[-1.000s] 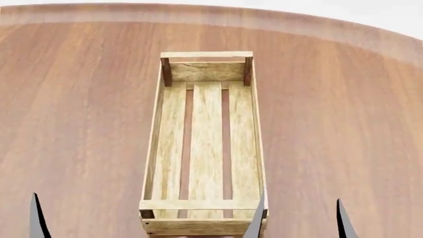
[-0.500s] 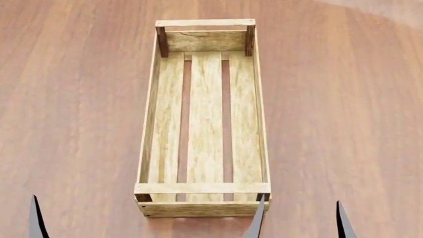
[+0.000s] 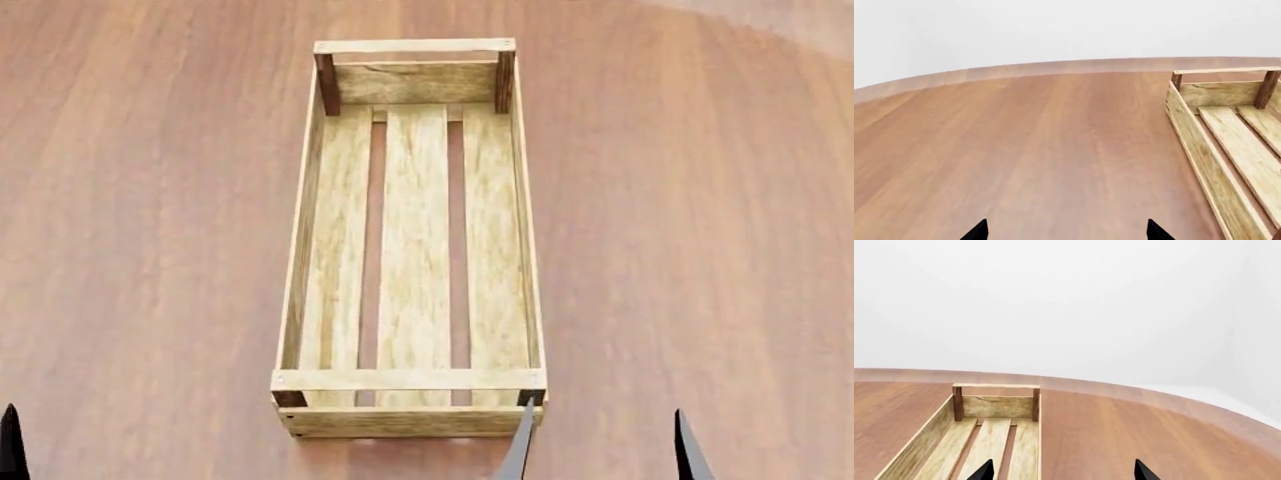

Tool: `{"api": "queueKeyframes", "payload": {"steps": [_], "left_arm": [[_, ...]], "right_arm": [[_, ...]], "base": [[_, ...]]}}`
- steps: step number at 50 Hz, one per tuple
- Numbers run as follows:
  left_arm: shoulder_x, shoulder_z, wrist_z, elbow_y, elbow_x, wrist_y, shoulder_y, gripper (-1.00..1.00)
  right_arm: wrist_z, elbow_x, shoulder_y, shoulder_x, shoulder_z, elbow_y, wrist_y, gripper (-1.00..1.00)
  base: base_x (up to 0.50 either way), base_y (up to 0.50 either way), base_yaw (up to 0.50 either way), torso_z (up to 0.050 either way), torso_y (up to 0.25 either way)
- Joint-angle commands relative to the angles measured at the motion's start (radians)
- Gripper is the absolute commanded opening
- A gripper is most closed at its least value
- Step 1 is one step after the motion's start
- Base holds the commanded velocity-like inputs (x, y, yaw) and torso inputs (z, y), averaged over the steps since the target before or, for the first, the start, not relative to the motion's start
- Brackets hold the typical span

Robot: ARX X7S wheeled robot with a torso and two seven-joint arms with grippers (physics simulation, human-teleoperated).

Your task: Stack the right bowl on the left bowl and place them in the tray.

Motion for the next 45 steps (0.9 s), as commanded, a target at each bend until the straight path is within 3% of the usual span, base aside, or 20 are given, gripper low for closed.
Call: {"api": "queueKeyframes", "payload": {"steps": [1,16,26,45], "left_arm": [[-0.011,-0.102,0.021,0.01,-0.124,-0.142,-0.027,1.0],[-0.023,-0.101,0.066,-0.079,-0.306,-0.308,-0.121,1.0],[-0.008,-0.179,-0.029,-0.125,-0.515,-0.511,-0.188,1.0],[-0.004,-0.188,-0.121,-0.154,-0.615,-0.638,-0.218,1.0]], "right_arm": [[-0.019,-0.016,0.0,-0.014,0.015,0.008,-0.001,1.0],[-0.008,-0.016,0.001,-0.005,0.016,-0.012,0.013,1.0],[-0.002,-0.014,0.004,0.001,0.02,-0.01,0.015,1.0],[0.006,0.0,0.005,0.009,0.023,-0.007,0.013,1.0]], "base": [[0.0,0.0,0.0,0.0,0.0],[0.0,0.0,0.0,0.0,0.0],[0.0,0.0,0.0,0.0,0.0],[0.0,0.0,0.0,0.0,0.0]]}}
